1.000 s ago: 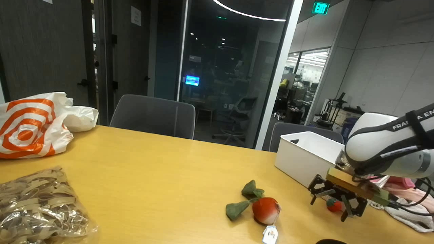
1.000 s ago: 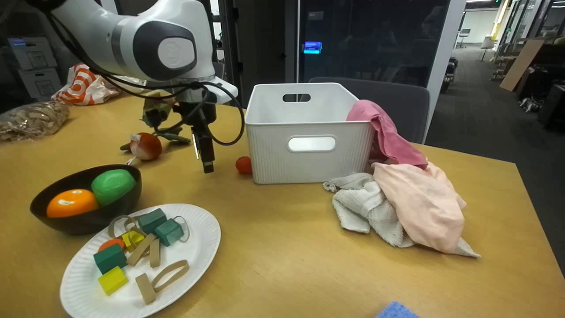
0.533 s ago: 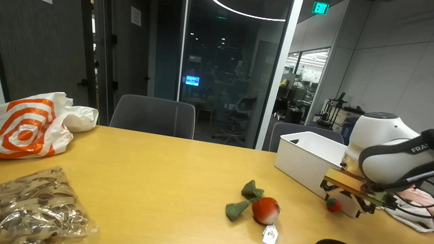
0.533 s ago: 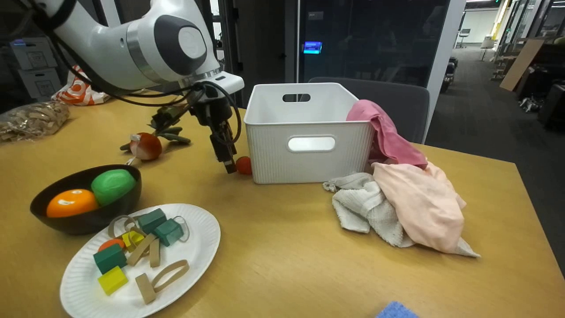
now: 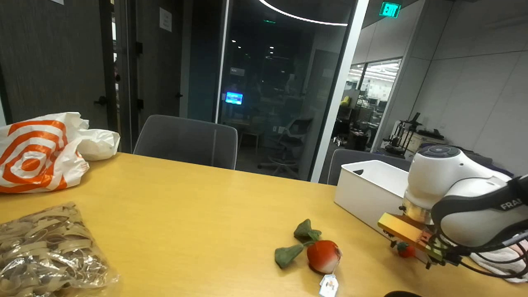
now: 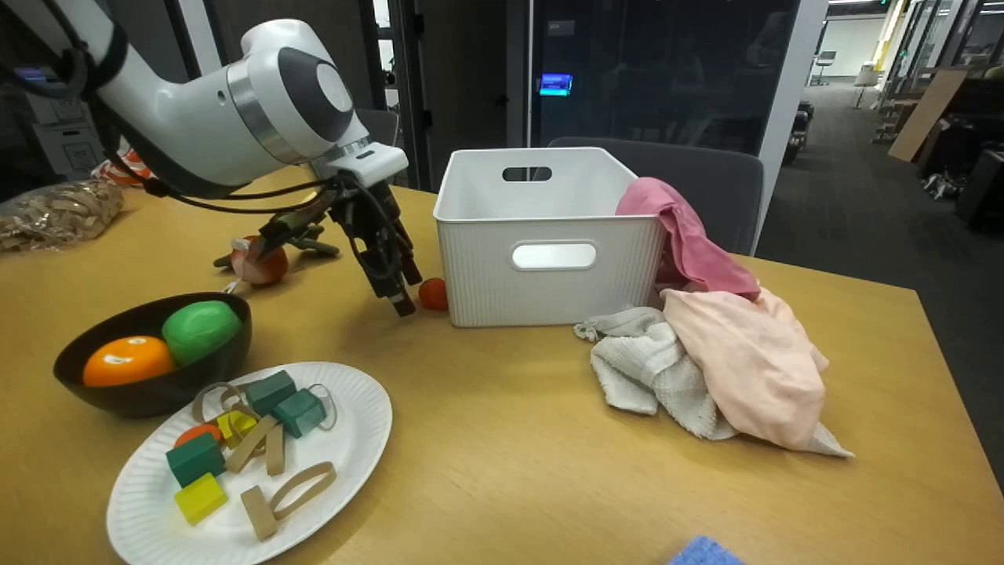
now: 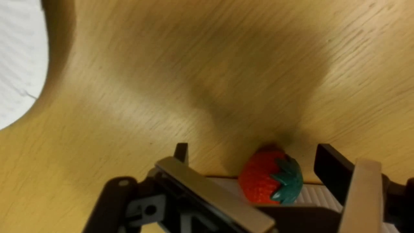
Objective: Put the orange, the apple and the strawberry in the black bowl
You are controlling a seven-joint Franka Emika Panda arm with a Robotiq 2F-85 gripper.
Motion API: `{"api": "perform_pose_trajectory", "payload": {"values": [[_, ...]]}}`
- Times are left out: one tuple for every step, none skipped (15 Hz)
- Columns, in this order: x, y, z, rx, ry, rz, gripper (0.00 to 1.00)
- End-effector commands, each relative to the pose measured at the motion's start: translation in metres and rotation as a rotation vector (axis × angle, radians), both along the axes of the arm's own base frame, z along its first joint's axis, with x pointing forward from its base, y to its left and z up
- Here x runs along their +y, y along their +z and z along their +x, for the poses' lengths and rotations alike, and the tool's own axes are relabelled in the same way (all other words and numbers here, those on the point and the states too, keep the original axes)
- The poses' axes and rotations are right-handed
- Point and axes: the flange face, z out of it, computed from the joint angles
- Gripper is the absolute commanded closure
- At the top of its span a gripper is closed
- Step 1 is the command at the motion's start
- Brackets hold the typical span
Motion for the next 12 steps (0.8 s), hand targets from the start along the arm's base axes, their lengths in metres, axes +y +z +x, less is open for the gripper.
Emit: {"api": "perform_pose_trajectory", "payload": {"values": [[0.010,0.000,0.008,-0.030,-0.012,-0.079,0.00],[0.011,-0.001,0.008,-0.030,-0.015,-0.096,0.00],[0.011,-0.003,0.008,-0.031,-0.016,-0.108,0.00],[0.010,-0.005,0.008,-0.027,-0.018,-0.116,0.00],[0.009,-0.007,0.009,-0.022,-0.024,-0.123,0.00],[0.009,-0.009,0.010,-0.019,-0.027,-0.127,0.00],[0.008,-0.010,0.011,-0.016,-0.026,-0.130,0.00],[0.008,-0.010,0.012,-0.017,-0.025,-0.138,0.25],[0.008,-0.010,0.013,-0.019,-0.022,-0.148,0.26],[0.008,-0.010,0.014,-0.024,-0.021,-0.158,0.34],[0.009,-0.009,0.015,-0.027,-0.022,-0.167,0.41],[0.009,-0.009,0.016,-0.030,-0.021,-0.176,0.49]]}}
